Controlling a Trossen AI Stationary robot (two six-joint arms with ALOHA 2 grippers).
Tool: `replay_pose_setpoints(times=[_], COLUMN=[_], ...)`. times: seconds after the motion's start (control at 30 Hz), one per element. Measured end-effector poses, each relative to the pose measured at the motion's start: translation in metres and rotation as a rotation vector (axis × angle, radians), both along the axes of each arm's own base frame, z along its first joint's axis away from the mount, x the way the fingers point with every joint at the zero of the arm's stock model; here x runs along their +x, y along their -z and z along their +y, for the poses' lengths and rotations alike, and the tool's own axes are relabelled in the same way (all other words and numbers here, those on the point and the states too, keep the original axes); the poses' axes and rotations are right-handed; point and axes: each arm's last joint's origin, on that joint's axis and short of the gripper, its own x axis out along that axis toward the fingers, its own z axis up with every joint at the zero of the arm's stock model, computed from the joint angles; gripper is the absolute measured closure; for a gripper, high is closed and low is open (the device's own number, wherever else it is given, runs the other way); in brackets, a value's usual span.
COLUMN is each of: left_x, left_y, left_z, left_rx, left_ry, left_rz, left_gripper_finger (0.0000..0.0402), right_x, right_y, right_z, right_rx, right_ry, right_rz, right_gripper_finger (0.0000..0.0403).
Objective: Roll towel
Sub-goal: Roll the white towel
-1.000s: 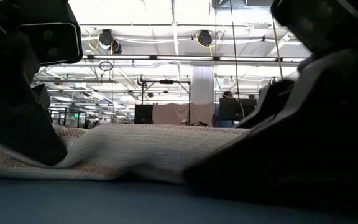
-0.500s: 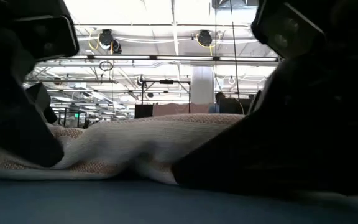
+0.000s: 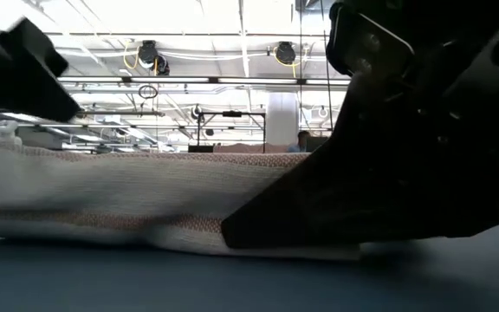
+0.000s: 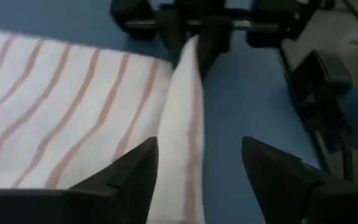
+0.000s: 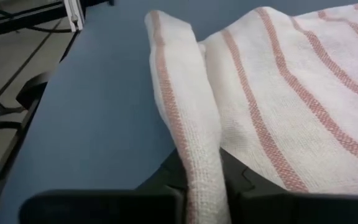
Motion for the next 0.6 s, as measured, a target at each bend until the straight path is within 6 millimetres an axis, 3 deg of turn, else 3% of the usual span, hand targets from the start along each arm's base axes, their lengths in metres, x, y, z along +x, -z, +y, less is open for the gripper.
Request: replay_pose_setpoints(times=[0.17,0.3,0.6], left_x=[-0.011,-0.011,-0.007], left_y=[0.006,0.025,0.060], left_z=[-0.020,-0.035,-0.031], left_rx=[0.116,0.239,0.453], left_ry=[0.082,0.128,0.057], left_rz=[-0.103,-0.201,-0.191], left_gripper_finger=[0.0144,0.0141,0.0140], right_x=[0.001,0.002,0.003], right_y=[0.000,-0.001,-0.002], right_z=[-0.001,-0.002,-0.001], right_rx=[0.047,0.065,0.081], right_ry=[0.025,0.031,0.031], right_rz=[-0.010,-0.023,-0.033], right_gripper_finger=[0.0375,0.0379,0.0376])
